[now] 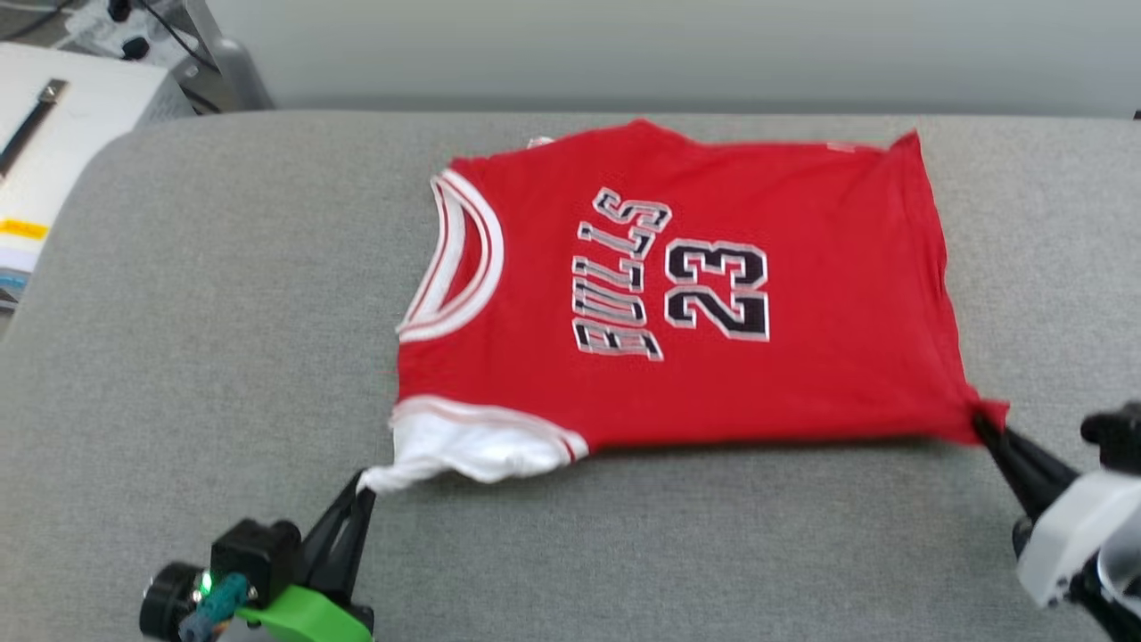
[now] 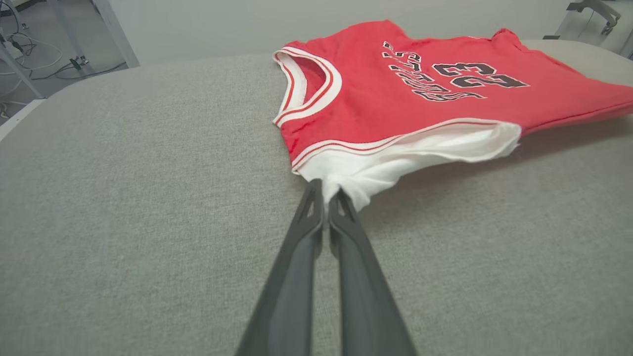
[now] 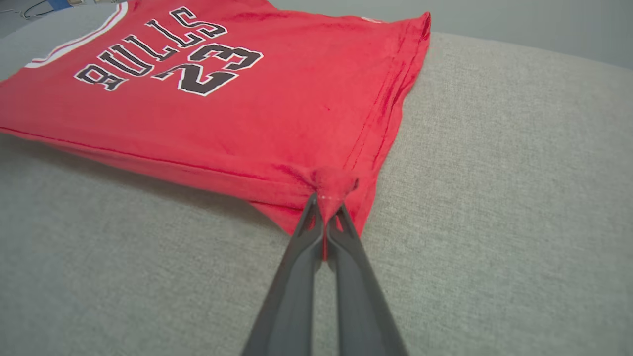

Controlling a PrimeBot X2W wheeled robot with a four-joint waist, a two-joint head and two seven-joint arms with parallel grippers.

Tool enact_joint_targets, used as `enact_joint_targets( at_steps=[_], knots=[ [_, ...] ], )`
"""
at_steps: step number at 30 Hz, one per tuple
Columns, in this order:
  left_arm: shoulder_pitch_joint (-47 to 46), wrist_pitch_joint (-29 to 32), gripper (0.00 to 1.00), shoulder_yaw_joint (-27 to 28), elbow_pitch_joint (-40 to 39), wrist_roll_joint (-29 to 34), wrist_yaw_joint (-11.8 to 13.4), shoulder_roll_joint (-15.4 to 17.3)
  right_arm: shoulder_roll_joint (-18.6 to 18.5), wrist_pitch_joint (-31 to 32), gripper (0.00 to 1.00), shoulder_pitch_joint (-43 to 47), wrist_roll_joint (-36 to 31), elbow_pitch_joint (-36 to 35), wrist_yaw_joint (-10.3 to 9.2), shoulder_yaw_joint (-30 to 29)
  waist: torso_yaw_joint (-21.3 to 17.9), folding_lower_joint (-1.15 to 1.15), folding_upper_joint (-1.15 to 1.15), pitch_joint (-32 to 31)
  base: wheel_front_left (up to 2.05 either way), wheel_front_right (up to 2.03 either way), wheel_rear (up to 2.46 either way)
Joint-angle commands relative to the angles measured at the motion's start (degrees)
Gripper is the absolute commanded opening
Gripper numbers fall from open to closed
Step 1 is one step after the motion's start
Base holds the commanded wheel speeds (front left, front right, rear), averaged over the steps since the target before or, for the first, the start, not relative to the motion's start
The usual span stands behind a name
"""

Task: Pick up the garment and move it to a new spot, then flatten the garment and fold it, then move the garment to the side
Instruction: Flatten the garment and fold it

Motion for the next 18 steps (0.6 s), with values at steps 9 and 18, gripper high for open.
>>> enact_joint_targets(
  at_steps=[9,18],
  knots=[
    [10.2,0.7,0.00,-1.4,1.9,-4.8,-1.6,-2.2,2.0,3.9,0.00,17.1,-2.0,-6.1,-0.04,-8.2,-0.1,0.01,0.00,-5.3,0.00,0.00,0.00],
    [14.4,2.8,0.00,-2.3,-0.3,-7.2,-1.9,-1.5,4.2,10.7,0.00,27.2,-3.8,-13.1,-0.04,-16.1,0.2,0.01,0.00,-6.2,0.00,0.00,0.00]
  ],
)
